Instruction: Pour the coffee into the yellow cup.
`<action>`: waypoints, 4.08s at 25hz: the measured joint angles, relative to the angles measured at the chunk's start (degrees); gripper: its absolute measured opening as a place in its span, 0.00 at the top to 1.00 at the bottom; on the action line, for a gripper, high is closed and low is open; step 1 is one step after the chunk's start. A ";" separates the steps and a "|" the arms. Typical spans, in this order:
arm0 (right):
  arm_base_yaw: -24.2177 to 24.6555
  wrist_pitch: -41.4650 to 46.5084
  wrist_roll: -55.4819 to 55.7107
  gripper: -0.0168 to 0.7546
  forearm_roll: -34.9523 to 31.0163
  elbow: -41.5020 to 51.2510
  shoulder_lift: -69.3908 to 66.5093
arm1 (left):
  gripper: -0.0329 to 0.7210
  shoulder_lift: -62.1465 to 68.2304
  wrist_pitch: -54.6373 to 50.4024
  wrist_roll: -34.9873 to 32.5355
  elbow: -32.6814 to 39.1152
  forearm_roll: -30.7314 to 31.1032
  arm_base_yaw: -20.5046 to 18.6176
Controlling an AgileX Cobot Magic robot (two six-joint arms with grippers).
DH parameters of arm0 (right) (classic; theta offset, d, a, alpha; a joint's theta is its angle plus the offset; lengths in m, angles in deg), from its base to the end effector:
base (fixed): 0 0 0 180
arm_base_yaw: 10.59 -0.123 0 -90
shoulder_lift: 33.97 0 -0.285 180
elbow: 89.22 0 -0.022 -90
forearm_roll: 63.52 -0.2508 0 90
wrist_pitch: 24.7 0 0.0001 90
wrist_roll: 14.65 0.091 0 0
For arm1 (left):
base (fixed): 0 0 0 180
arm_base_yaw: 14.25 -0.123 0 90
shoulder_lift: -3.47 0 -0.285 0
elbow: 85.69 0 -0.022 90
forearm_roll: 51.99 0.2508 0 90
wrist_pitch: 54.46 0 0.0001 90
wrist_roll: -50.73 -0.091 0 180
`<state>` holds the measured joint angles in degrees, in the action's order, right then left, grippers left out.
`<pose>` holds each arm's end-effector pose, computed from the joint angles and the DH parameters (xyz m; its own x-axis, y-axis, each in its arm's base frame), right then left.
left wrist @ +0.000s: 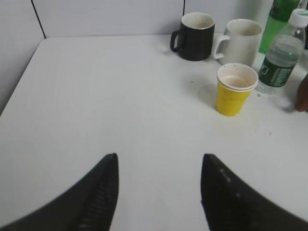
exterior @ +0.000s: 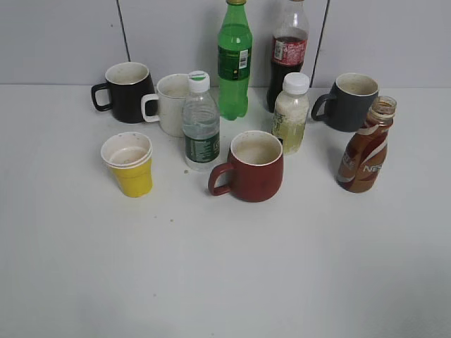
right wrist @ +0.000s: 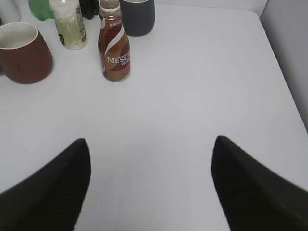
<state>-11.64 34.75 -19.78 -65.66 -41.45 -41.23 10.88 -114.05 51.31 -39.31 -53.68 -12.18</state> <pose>-0.0071 0.0028 0.2830 -0.4096 -0.0780 -0.9089 -0.0766 0.9958 -0.0509 -0.0099 -0.0020 0.2895 -0.3978 -0.0107 -0.9174 0.0495 0.9982 -0.0331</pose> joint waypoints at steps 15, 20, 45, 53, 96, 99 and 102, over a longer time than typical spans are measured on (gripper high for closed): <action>0.00 -15.90 -0.05 0.22 -2.84 -0.92 -9.73 | 0.40 12.46 40.26 0.00 3.64 0.63 2.60; -1.85 -30.65 -0.05 0.22 -3.70 -0.84 -17.18 | 0.40 24.16 61.35 0.00 9.35 0.65 2.60; -10.61 -89.67 0.65 0.22 0.83 1.00 -73.50 | 0.40 97.01 126.65 1.82 12.09 18.86 2.65; -13.77 -104.89 1.22 0.22 0.95 9.26 -82.40 | 0.40 106.78 128.49 1.98 13.79 23.40 2.65; -13.77 -128.72 6.52 0.22 -5.63 13.70 -109.01 | 0.14 128.33 128.84 10.13 -10.03 46.23 2.65; -13.77 -128.72 6.52 0.22 -6.00 13.70 -109.01 | 0.14 128.33 128.84 10.13 -11.29 46.51 2.65; -13.77 -128.72 6.52 0.22 -6.04 13.60 -109.01 | 0.14 128.64 128.84 10.13 -12.68 46.97 2.65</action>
<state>-25.41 -93.97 -13.25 -71.70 -27.85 -150.24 139.52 14.79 61.44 -51.99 -6.70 -9.53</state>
